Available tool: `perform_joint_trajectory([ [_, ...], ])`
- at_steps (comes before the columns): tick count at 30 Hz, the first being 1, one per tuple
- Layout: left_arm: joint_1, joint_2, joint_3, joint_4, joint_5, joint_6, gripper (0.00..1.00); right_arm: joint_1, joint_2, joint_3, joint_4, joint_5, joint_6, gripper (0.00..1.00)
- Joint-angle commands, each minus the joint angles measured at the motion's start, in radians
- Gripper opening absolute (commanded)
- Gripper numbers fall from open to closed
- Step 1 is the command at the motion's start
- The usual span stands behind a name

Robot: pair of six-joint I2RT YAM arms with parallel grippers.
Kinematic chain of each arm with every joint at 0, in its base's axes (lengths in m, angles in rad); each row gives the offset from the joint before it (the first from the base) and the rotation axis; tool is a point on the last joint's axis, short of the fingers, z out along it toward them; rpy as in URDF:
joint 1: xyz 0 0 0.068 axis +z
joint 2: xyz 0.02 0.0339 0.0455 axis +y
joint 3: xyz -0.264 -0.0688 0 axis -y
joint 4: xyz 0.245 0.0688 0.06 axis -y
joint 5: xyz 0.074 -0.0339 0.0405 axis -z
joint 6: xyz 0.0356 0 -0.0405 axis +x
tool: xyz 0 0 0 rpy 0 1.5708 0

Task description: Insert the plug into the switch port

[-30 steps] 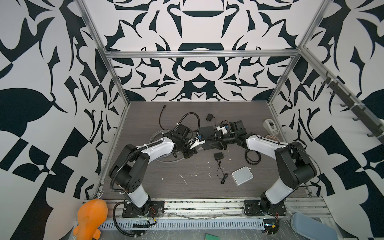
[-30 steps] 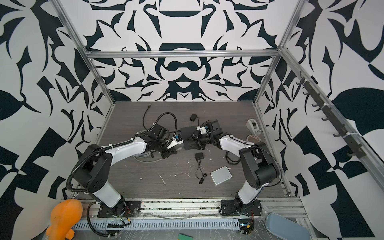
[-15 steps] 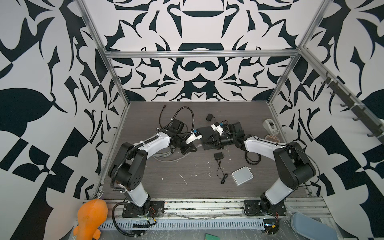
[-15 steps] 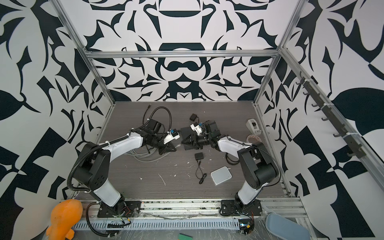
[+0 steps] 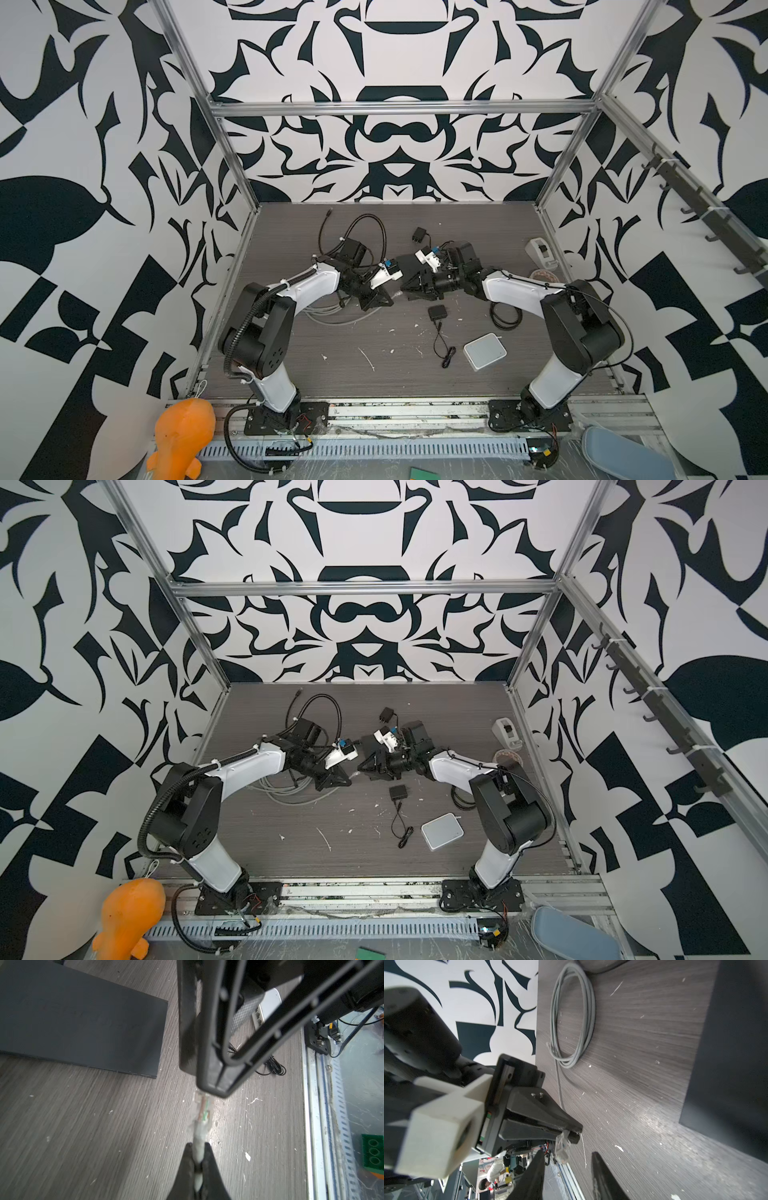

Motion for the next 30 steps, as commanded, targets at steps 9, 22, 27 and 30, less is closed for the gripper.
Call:
perform_joint_trajectory([
  [9, 0.012, 0.015, 0.038, -0.052, 0.051, 0.042, 0.00, 0.027, 0.024, 0.080, -0.022, 0.025, -0.055, 0.31],
  [22, 0.024, 0.017, 0.042, -0.049, 0.065, 0.047, 0.00, 0.048, 0.027, 0.078, -0.038, 0.036, -0.050, 0.11],
  [27, 0.027, 0.018, 0.042, -0.043, 0.056, 0.039, 0.00, 0.048, 0.031, 0.070, -0.001, 0.024, 0.016, 0.06],
  [30, 0.027, 0.013, 0.037, -0.022, 0.028, 0.021, 0.09, 0.047, 0.039, 0.073, -0.019, 0.012, 0.078, 0.04],
])
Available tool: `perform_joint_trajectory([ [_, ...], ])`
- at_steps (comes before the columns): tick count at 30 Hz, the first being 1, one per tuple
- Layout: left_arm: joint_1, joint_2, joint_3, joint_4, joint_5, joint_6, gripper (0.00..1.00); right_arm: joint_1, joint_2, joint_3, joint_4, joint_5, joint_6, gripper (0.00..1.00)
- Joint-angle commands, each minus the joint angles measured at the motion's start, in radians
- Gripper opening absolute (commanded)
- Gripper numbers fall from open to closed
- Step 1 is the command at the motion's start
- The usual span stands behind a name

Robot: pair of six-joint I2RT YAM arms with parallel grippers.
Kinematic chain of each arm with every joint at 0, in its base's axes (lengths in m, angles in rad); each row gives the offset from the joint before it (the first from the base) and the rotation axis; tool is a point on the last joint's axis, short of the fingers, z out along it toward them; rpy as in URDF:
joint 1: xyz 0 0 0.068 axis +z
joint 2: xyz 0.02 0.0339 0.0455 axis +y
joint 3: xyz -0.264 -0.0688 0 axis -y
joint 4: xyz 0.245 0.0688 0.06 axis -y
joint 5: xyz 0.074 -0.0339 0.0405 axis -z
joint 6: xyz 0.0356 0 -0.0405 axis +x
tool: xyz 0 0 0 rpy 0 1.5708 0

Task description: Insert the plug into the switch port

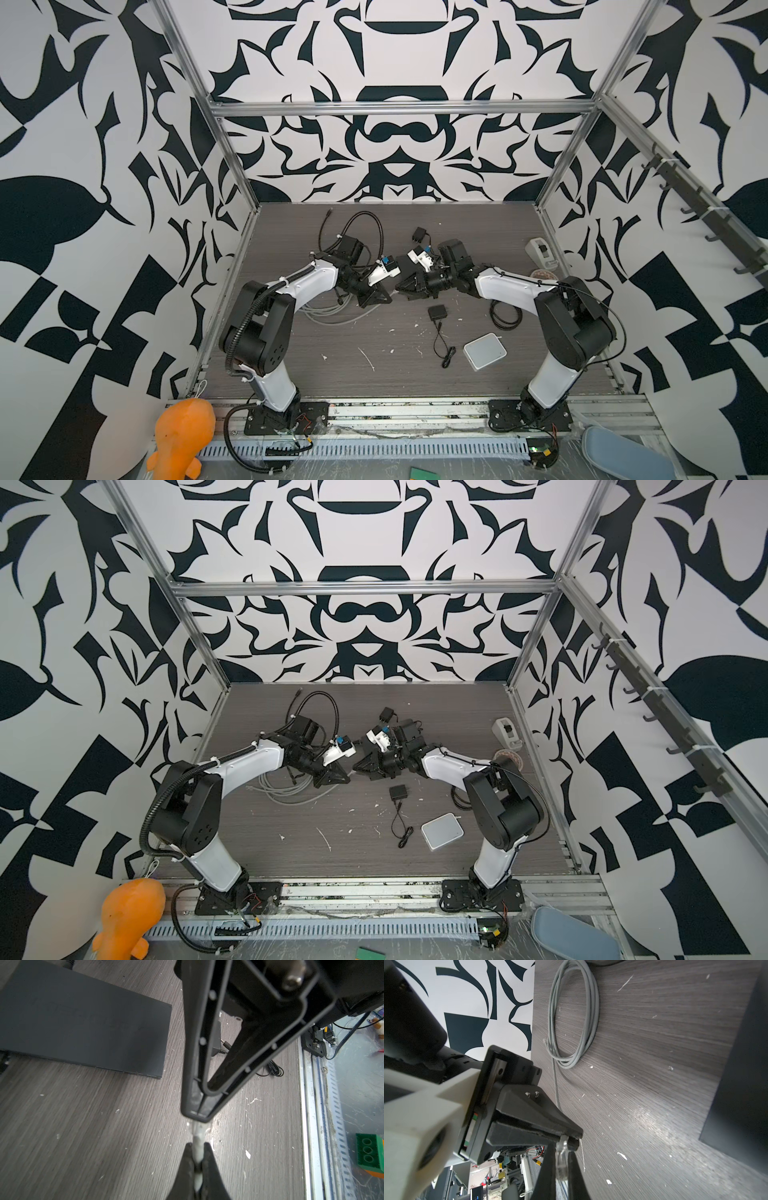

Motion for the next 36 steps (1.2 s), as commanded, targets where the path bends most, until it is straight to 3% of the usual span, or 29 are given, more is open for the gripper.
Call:
perform_joint_trajectory([
  [1, 0.005, -0.002, 0.014, 0.010, -0.007, -0.002, 0.13, 0.005, 0.005, 0.023, -0.007, -0.022, 0.092, 0.02],
  [5, 0.005, -0.019, 0.006, 0.037, -0.021, -0.007, 0.20, 0.006, 0.020, 0.035, -0.026, -0.043, 0.184, 0.00],
  [12, -0.006, -0.030, 0.007, 0.062, -0.043, -0.023, 0.21, 0.005, 0.052, 0.060, -0.036, -0.068, 0.314, 0.00],
  [18, -0.034, -0.031, 0.003, 0.027, -0.132, 0.007, 0.22, 0.001, 0.077, 0.033, 0.035, -0.075, 0.504, 0.00],
  [21, -0.042, -0.031, 0.000, 0.005, -0.151, 0.026, 0.08, 0.001, 0.079, 0.032, 0.053, -0.094, 0.564, 0.00],
  [23, -0.044, -0.031, -0.002, 0.008, -0.145, 0.025, 0.00, 0.001, 0.078, 0.046, 0.012, -0.100, 0.562, 0.01],
  [25, -0.043, -0.036, 0.001, 0.004, -0.123, 0.027, 0.00, 0.001, 0.077, 0.065, -0.045, -0.101, 0.533, 0.04],
  [28, -0.042, -0.050, 0.001, -0.005, -0.065, 0.033, 0.00, -0.014, 0.069, 0.098, -0.161, -0.097, 0.433, 0.20],
  [31, -0.038, -0.052, 0.014, -0.038, -0.024, 0.034, 0.00, -0.049, 0.032, 0.096, -0.166, -0.102, 0.372, 0.35],
  [36, -0.020, -0.031, 0.048, -0.136, 0.054, 0.054, 0.00, -0.154, -0.065, 0.064, -0.161, -0.156, 0.246, 0.46],
])
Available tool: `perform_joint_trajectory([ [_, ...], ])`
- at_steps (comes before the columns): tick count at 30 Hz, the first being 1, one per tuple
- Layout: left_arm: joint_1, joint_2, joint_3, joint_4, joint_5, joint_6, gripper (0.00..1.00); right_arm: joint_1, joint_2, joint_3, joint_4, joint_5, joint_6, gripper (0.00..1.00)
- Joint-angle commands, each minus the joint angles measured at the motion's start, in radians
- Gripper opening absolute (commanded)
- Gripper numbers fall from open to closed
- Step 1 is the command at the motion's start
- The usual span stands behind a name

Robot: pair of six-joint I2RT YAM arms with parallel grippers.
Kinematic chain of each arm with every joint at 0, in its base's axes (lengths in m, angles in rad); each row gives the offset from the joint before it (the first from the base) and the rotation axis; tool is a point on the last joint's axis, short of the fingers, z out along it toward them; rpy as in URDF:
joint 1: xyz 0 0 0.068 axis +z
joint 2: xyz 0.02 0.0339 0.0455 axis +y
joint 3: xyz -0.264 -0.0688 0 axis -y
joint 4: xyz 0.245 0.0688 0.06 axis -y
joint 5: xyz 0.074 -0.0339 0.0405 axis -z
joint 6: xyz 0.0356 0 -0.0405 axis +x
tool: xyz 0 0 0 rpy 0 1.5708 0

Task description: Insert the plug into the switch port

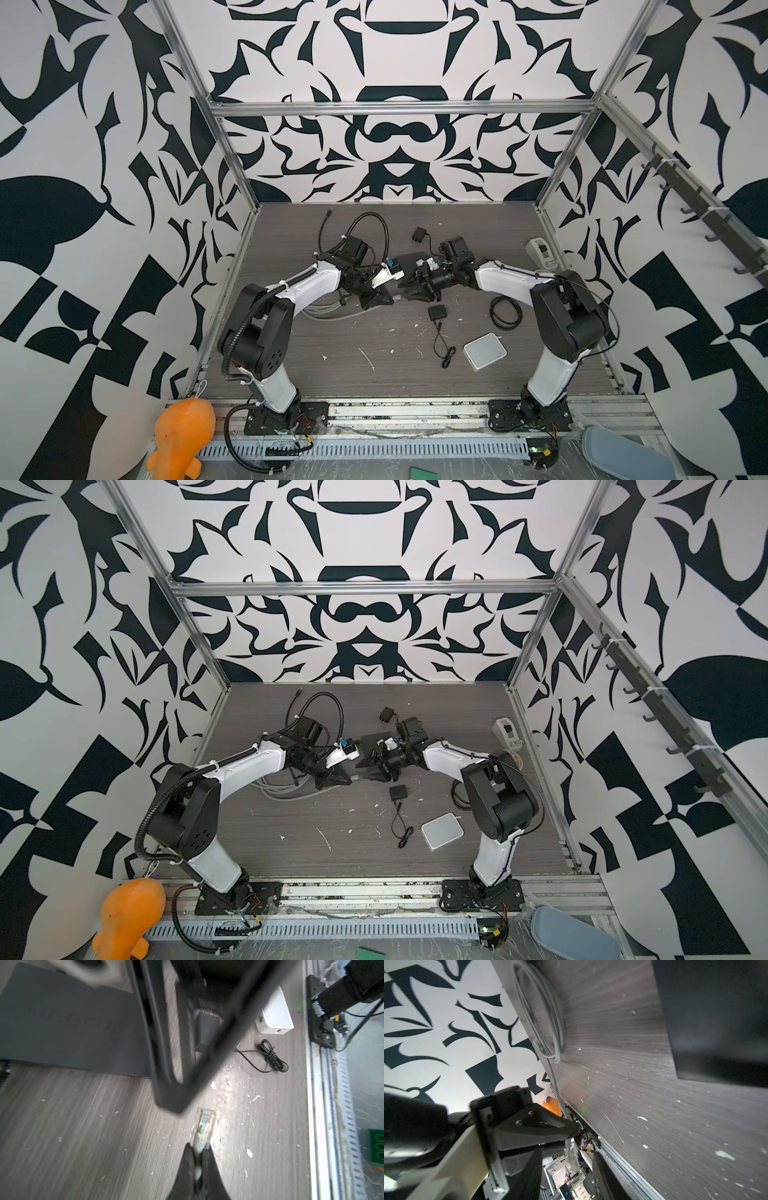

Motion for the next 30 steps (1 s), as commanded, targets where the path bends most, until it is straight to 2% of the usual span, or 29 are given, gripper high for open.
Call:
perform_joint_trajectory([
  [1, 0.018, -0.002, 0.048, -0.130, 0.109, 0.041, 0.00, -0.081, -0.113, -0.011, -0.029, -0.062, -0.154, 0.51],
  [5, 0.044, 0.016, 0.067, -0.185, 0.214, 0.059, 0.00, -0.110, -0.182, -0.048, -0.098, -0.082, -0.354, 0.52],
  [8, 0.050, 0.037, 0.078, -0.215, 0.268, 0.075, 0.00, -0.108, -0.229, -0.106, -0.043, -0.088, -0.405, 0.52],
  [14, 0.053, 0.071, 0.087, -0.220, 0.314, 0.078, 0.00, -0.089, -0.204, -0.185, 0.106, -0.064, -0.311, 0.52],
  [23, 0.053, 0.073, 0.106, -0.197, 0.286, 0.067, 0.00, -0.011, -0.120, -0.127, 0.194, -0.034, -0.196, 0.51],
  [30, 0.052, 0.076, 0.095, -0.187, 0.273, 0.067, 0.00, 0.038, -0.085, -0.090, 0.237, -0.036, -0.161, 0.47],
])
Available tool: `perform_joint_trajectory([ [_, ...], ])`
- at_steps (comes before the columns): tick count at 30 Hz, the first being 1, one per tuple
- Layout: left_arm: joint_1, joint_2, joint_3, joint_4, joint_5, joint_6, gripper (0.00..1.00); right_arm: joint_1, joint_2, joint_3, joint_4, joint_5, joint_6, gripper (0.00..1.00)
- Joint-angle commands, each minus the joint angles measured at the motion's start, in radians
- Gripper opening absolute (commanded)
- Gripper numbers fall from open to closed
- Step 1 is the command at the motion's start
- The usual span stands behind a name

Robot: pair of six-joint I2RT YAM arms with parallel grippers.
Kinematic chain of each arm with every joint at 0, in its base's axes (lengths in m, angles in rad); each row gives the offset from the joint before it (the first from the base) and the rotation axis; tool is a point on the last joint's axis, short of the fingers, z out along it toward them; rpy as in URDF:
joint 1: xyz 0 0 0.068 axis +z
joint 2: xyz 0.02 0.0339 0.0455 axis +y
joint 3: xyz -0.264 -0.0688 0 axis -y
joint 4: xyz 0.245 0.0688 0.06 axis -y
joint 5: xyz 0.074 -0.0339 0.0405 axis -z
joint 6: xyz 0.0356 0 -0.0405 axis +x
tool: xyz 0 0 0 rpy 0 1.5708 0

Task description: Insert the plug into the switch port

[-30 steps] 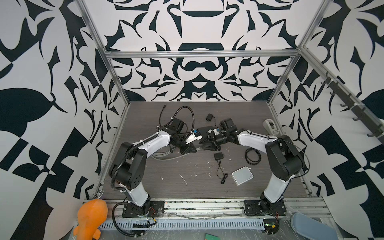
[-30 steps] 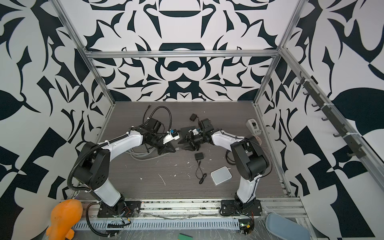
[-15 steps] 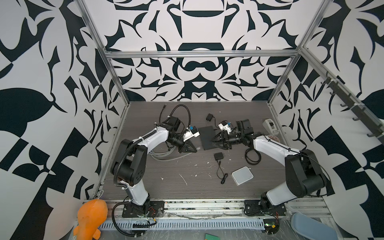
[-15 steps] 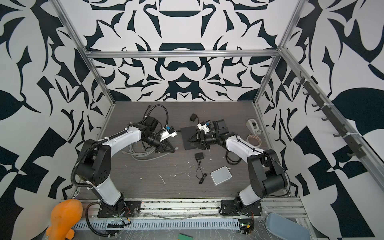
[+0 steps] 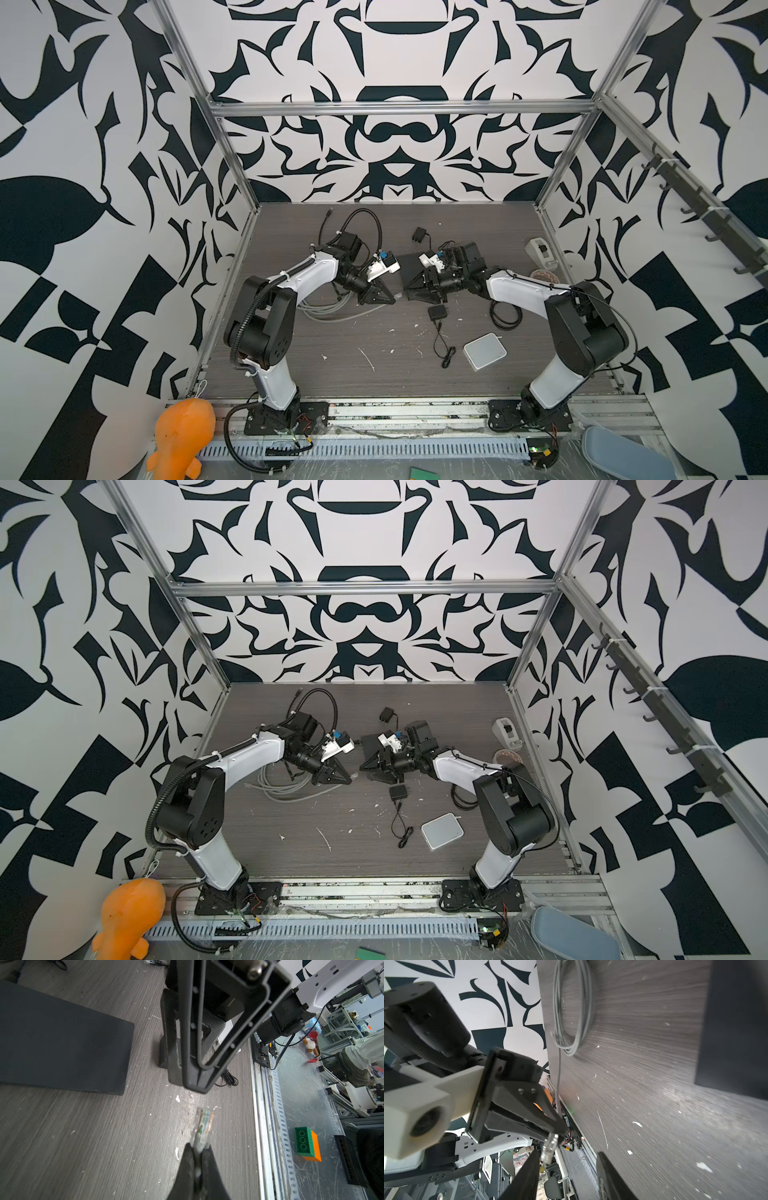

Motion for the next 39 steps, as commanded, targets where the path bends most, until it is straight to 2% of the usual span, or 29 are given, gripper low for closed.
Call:
perform_joint_trajectory([
  [1, 0.004, 0.006, 0.005, -0.022, 0.020, 0.016, 0.00, 0.018, 0.002, 0.042, 0.072, 0.004, 0.036, 0.46],
  [13, 0.004, 0.002, 0.000, -0.004, 0.015, 0.006, 0.00, 0.059, 0.032, 0.049, 0.110, -0.014, 0.067, 0.22],
  [17, 0.003, 0.002, 0.001, -0.001, 0.015, 0.003, 0.00, 0.063, 0.025, 0.044, 0.134, -0.019, 0.087, 0.20],
  [24, 0.009, 0.001, -0.002, 0.021, 0.004, -0.018, 0.00, 0.065, 0.019, 0.031, 0.126, -0.016, 0.101, 0.00],
  [29, 0.013, -0.001, 0.008, 0.036, -0.031, -0.041, 0.01, 0.065, 0.017, 0.030, 0.117, -0.012, 0.119, 0.00],
  [31, 0.014, -0.006, 0.005, 0.054, -0.064, -0.064, 0.12, 0.065, 0.021, 0.024, 0.117, -0.002, 0.129, 0.00],
  [33, 0.012, -0.015, -0.009, 0.074, -0.086, -0.074, 0.15, 0.065, 0.025, 0.016, 0.143, 0.006, 0.158, 0.00],
  [34, 0.012, -0.017, -0.017, 0.077, -0.088, -0.073, 0.14, 0.065, 0.029, 0.008, 0.165, 0.008, 0.181, 0.00],
  [37, 0.013, -0.023, -0.036, 0.066, -0.076, -0.050, 0.00, 0.065, 0.039, -0.010, 0.247, -0.001, 0.239, 0.01],
  [39, 0.012, -0.016, -0.033, 0.059, -0.070, -0.044, 0.00, 0.064, 0.033, -0.012, 0.237, -0.001, 0.220, 0.10],
])
